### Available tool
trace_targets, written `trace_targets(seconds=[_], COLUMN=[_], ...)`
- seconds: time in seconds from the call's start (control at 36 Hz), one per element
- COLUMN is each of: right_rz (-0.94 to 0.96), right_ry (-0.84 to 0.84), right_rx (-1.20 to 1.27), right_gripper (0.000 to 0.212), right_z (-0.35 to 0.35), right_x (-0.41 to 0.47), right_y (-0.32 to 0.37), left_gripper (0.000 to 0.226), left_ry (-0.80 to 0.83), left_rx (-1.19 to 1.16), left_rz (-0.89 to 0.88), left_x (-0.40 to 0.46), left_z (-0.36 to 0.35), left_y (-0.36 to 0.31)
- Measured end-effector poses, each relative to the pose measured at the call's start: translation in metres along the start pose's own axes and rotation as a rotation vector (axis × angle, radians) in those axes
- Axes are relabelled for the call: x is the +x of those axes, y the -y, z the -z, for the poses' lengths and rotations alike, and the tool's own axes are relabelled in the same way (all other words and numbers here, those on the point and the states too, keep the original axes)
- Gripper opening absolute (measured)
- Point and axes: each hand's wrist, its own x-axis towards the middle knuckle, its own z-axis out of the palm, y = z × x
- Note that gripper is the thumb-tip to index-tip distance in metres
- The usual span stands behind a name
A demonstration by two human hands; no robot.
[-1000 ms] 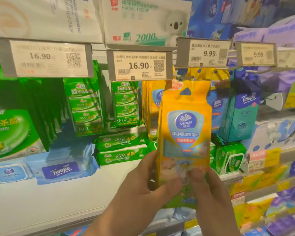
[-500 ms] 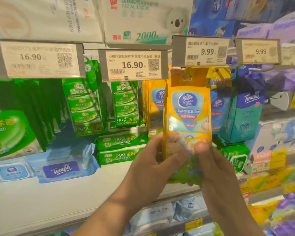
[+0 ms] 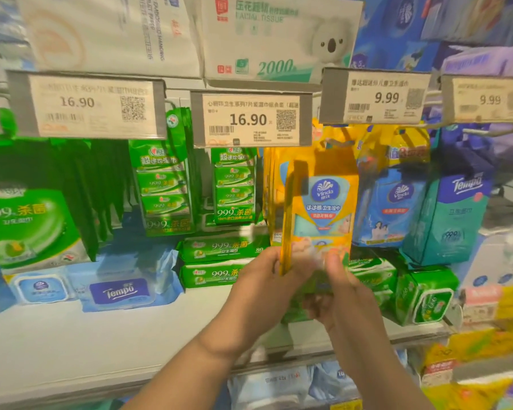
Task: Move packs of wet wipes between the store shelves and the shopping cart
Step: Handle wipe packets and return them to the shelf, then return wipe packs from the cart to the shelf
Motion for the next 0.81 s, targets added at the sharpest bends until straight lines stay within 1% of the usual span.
trace_targets(seconds=[0.06,0.08,0.11,0.17,0.22,0.33,0.39,0.44,0.47,0.56,0.64,0.69,0.75,0.81], right_rz=[-0.006,-0.009,-0.008,-0.008,-0.034,-0.114,-0.15,-0.195,-0.217,-0.287,-0.306,-0.296,-0.268,-0.165], right_ry=[-0.003,0.0,0.006,0.011,0.02,0.064,0.086,0.068,0.052,0.024,-0.017,-0.007,0.03,0.076], right_rx=[-0.03,-0.024,-0.008,0.029,0.063,0.103,0.179,0.257,0.276,0.306,0.262,0.195,0.05,-0.208], right_gripper=[0.048,0.049,0.051,0.053,0.05,0.042,0.042,0.042,0.043,0.032,0.028,0.029,0.025,0.017], right_z=[-0.003,-0.005,-0.008,-0.012,-0.016,-0.017,-0.014,-0.009,-0.005,0.001,0.004,0.003,-0.001,-0.003], right_x=[0.011,0.017,0.02,0.025,0.028,0.029,0.026,0.021,0.018,0.008,0.0,-0.005,-0.01,-0.015], right_y=[0.003,0.003,0.004,0.007,0.011,0.014,0.011,0.007,0.003,-0.004,-0.01,-0.014,-0.02,-0.032], left_gripper=[0.015,0.01,0.01,0.025,0.038,0.044,0.047,0.056,0.056,0.042,0.054,0.052,0.063,0.078], left_ry=[-0.007,-0.011,-0.024,-0.059,-0.086,-0.097,-0.094,-0.096,-0.103,-0.107,-0.111,-0.142,-0.169,-0.163], left_rx=[0.02,0.042,0.067,0.123,0.183,0.191,0.181,0.158,0.156,0.15,0.198,0.258,0.346,0.494], left_rz=[0.042,0.062,0.075,0.087,0.11,0.137,0.147,0.173,0.189,0.219,0.266,0.263,0.232,0.194], left_x=[0.011,0.016,0.022,0.034,0.042,0.047,0.042,0.033,0.027,0.006,-0.014,-0.027,-0.04,-0.055], left_z=[0.0,0.001,0.001,0.001,0.001,0.002,0.002,0.004,0.005,0.013,0.024,0.031,0.039,0.048], left_y=[-0.001,-0.002,-0.003,-0.003,-0.002,0.001,0.004,0.008,0.011,0.019,0.027,0.031,0.033,0.035])
